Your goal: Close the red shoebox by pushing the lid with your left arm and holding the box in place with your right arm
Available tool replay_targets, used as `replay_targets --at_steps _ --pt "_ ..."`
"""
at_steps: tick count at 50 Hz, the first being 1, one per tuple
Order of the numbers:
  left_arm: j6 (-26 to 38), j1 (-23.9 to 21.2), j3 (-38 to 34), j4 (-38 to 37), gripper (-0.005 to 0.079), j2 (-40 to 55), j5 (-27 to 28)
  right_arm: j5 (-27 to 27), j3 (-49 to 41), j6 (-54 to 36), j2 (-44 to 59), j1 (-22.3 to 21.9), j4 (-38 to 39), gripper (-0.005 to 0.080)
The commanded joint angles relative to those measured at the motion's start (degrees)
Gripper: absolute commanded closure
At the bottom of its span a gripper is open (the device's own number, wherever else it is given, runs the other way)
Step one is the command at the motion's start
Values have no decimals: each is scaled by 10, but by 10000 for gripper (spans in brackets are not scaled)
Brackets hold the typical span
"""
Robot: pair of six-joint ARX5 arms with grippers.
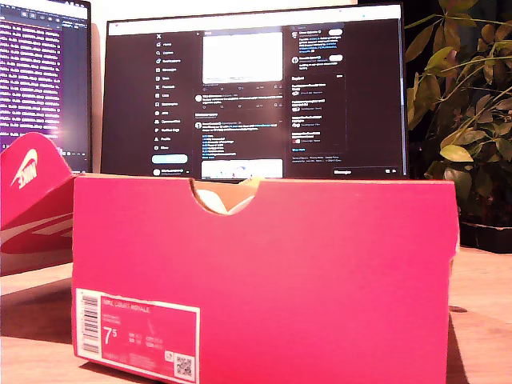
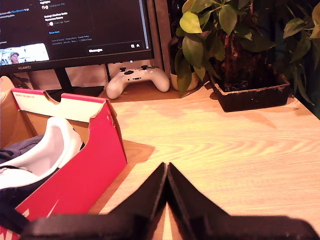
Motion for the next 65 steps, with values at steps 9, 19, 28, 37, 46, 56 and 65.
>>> replay_targets --at_steps 9,19,28,37,46,56,65 --pt "7 -2 -22 1 761 -1 0 0 -11 6 3 2 6 764" --pt "7 -2 -22 1 761 -1 0 -2 -11 12 3 2 7 764" --pt "0 -2 -22 10 761 -1 2 -8 -10 70 3 2 21 764" --pt "-51 -2 -13 36 761 -1 36 -40 17 117 3 2 32 764" --pt "-94 -2 22 37 761 -1 78 -85 65 150 3 2 21 764" --pt "-128 -2 74 37 761 24 120 -136 115 191 17 2 -7 764" --pt "-123 -1 130 37 761 101 144 -194 145 191 81 2 -19 764"
